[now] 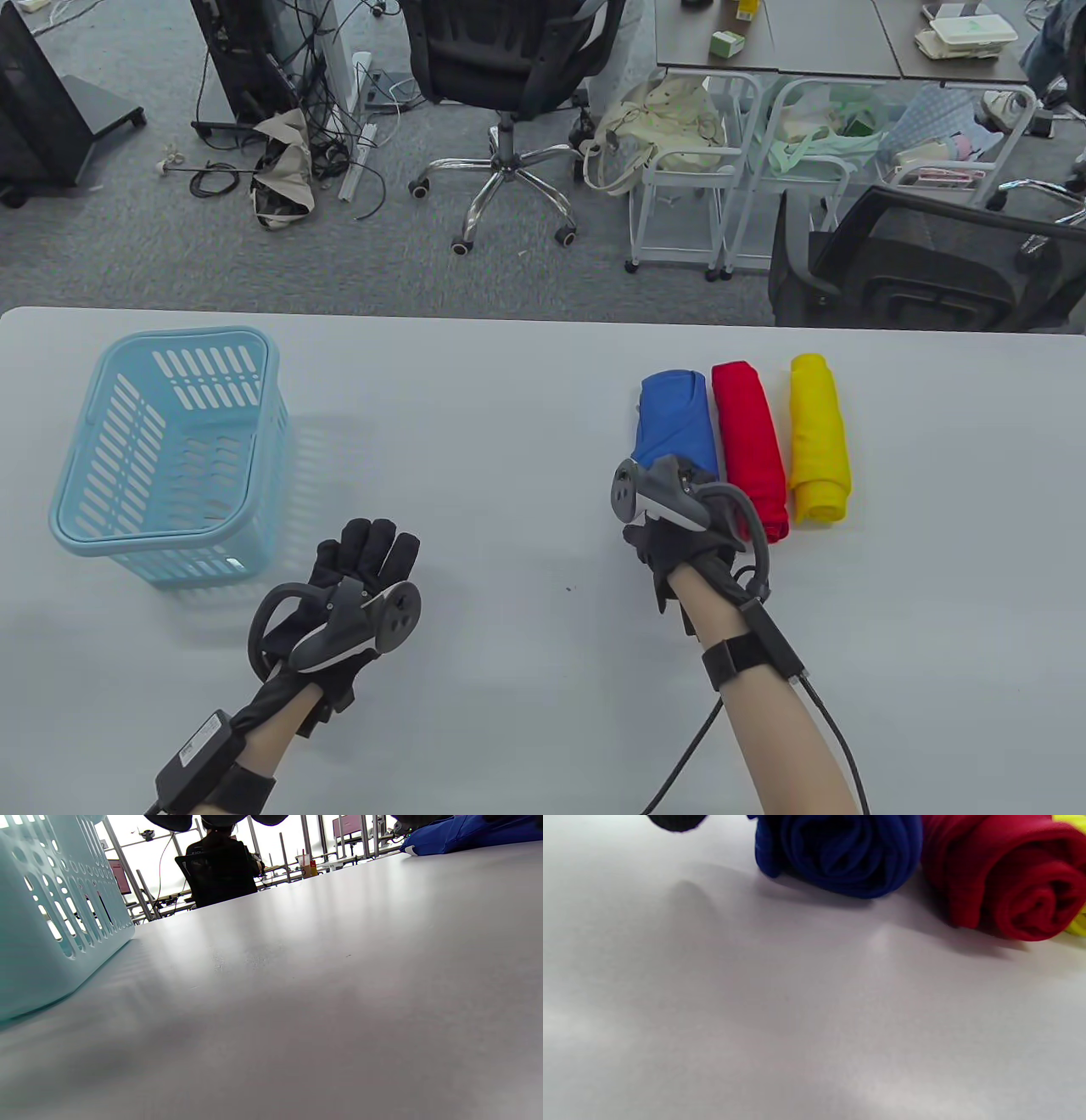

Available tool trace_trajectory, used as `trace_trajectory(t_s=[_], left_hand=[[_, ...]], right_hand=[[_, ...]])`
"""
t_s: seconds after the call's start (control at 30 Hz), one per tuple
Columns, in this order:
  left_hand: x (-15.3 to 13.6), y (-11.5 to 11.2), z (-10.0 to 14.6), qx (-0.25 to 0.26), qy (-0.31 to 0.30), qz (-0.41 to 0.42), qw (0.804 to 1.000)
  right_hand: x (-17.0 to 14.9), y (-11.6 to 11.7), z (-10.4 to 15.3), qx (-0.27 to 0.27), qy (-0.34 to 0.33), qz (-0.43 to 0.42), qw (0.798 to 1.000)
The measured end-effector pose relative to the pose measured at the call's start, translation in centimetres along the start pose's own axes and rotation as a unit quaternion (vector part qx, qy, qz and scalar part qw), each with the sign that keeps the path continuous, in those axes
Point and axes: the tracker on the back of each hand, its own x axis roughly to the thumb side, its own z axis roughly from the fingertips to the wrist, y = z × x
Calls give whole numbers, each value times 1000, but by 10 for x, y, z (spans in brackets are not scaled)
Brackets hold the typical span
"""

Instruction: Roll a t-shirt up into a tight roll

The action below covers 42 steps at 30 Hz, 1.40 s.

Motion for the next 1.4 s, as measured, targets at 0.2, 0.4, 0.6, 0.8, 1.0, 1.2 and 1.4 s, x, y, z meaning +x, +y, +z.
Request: trace_trajectory(t_s=[0.2, 0.4, 0.6, 0.8, 1.0, 1.2, 1.4], left_hand=[[-3, -1, -3, -4, 2, 22, 1000], [8, 6, -6, -5, -24, 62, 998], [26, 34, -11, 23, -28, 73, 997], [41, 36, -10, 62, 8, 144, 988], [43, 22, -2, 91, -8, 60, 994], [48, 18, -3, 16, 3, 46, 999], [46, 21, -3, 39, 20, 12, 999]], right_hand=[[-23, 0, 44, -71, -43, -84, 993], [-47, 24, 111, -123, -63, -102, 985], [-48, 44, 131, -141, -73, -117, 980], [-41, 60, 123, -129, -62, -60, 988], [-40, 66, 122, -123, -72, -44, 989], [-40, 65, 125, -123, -84, -54, 987], [-37, 64, 125, -142, -55, 1, 988]])
